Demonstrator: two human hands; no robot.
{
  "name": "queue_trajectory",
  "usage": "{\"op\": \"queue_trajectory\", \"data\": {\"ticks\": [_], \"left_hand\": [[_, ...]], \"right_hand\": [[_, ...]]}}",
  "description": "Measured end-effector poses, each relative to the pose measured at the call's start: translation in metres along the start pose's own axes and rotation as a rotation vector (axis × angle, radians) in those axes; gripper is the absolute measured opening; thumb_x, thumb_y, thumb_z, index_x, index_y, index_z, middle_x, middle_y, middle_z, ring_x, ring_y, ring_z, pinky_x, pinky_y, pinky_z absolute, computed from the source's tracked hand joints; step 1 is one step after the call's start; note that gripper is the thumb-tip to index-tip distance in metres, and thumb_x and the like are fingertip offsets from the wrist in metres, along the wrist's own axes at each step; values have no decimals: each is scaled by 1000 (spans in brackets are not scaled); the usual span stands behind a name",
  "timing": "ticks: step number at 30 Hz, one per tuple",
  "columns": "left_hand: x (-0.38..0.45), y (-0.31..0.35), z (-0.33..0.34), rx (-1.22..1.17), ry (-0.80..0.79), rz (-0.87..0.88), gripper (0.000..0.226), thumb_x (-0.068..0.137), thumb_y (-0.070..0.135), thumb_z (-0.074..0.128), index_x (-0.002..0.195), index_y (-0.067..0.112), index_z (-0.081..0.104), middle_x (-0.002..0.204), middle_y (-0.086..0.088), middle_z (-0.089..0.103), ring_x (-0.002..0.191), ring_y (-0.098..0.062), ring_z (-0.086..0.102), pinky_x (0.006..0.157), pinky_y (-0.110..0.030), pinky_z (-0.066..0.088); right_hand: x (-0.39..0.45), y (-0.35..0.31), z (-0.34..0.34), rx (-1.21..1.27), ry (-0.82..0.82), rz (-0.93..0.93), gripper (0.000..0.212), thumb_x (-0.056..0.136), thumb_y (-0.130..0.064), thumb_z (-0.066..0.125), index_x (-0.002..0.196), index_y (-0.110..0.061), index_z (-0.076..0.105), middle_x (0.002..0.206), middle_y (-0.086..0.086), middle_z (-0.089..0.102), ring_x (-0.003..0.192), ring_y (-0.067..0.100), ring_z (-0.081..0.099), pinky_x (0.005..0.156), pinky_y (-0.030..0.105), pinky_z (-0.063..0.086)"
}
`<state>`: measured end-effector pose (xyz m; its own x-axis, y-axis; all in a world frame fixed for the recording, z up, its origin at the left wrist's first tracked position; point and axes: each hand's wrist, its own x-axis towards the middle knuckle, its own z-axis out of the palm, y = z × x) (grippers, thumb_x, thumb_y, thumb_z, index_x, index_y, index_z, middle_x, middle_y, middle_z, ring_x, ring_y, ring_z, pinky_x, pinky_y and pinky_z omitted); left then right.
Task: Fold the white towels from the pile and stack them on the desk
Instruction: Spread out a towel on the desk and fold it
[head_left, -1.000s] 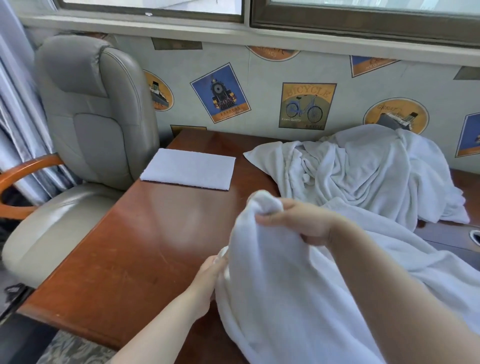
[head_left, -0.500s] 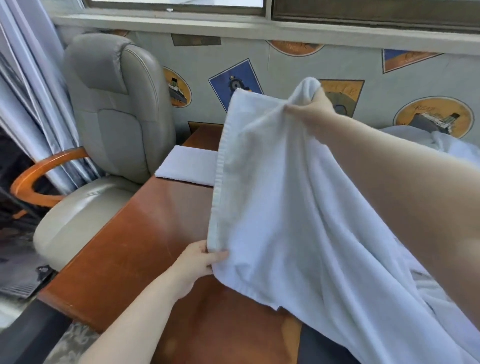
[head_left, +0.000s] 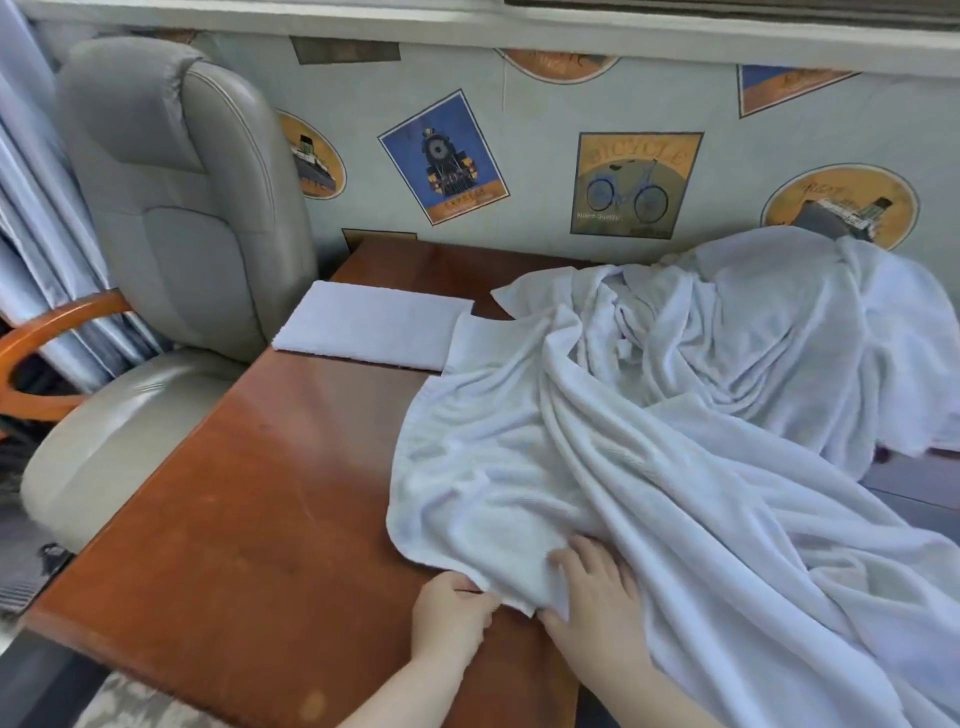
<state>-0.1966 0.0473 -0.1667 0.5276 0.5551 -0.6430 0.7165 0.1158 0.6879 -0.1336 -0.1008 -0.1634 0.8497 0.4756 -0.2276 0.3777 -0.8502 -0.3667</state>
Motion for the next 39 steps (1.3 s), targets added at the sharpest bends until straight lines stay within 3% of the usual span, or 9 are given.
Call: {"op": "queue_trajectory", "data": {"ticks": [4, 8, 12, 19, 26, 29, 33, 36, 39], "left_hand": [[0, 4, 23, 2, -55, 24, 11, 84, 12, 66, 74, 9, 65, 74, -8, 71, 77, -28, 71, 75, -43, 59], [1, 24, 12, -559, -6, -41, 18, 96, 9, 46, 107, 16, 59, 110, -10, 64, 100, -28, 63, 83, -42, 55], [8, 49, -37, -824, 239, 2, 20, 95, 2, 41, 103, 5, 59, 102, -18, 64, 93, -31, 61, 76, -38, 50], [7, 57, -164, -432, 396, 186, 18, 89, 11, 50, 103, 7, 59, 78, -10, 60, 62, -25, 54, 53, -28, 41], [33, 9, -232, 276, 447, 132, 26, 95, 21, 49, 117, 11, 57, 113, -14, 61, 99, -37, 56, 83, -42, 47], [31, -14, -214, 571, 446, 192, 59, 92, 31, 63, 142, 10, 41, 140, -15, 46, 126, -36, 45, 106, -45, 37], [14, -31, -150, 944, 262, 529, 51, 101, 37, 42, 149, 31, 26, 161, 3, 12, 149, -18, 8, 120, -38, 3], [10, -38, -117, 1020, 43, 444, 58, 102, 45, 33, 154, 29, 12, 163, 3, 3, 150, -18, 2, 121, -40, 7], [14, -38, -117, 1131, 66, 501, 64, 100, 51, 31, 154, 22, 13, 154, 1, 29, 140, -20, 29, 113, -34, 24]], "right_hand": [[1, 5, -10, 91, 166, 96, 10, 88, -27, 66, 94, -22, 60, 98, -8, 63, 101, 17, 61, 76, 29, 42], [10, -10, -26, 316, 364, 194, 4, 99, -27, 46, 96, -27, 43, 70, -8, 59, 72, 22, 61, 56, 34, 36], [15, -53, -51, 544, 496, 132, 8, 101, -24, 42, 95, -30, 40, 71, -10, 55, 67, 19, 53, 54, 34, 30], [14, -153, -64, 554, 621, -154, 14, 95, -43, 40, 88, -32, 43, 73, -9, 56, 71, 13, 51, 57, 19, 37], [-6, -165, 27, 76, -206, -129, 68, 88, -33, 53, 151, -25, 27, 152, 0, 32, 134, 24, 39, 108, 32, 32], [-34, -149, 48, 132, 48, -151, 58, 72, -36, 67, 128, -24, 58, 134, 0, 54, 122, 24, 54, 104, 33, 38], [-58, -121, 66, 43, 273, -100, 44, 50, -41, 82, 89, -24, 69, 100, -1, 66, 89, 24, 65, 84, 37, 35], [-63, -110, 64, -44, 186, -56, 33, 54, -31, 86, 65, -25, 55, 73, -5, 57, 69, 23, 60, 62, 33, 37], [-63, -104, 58, -103, -44, 118, 30, 85, -41, 49, 66, -23, 34, 69, -1, 41, 76, 24, 50, 63, 33, 35]]}}
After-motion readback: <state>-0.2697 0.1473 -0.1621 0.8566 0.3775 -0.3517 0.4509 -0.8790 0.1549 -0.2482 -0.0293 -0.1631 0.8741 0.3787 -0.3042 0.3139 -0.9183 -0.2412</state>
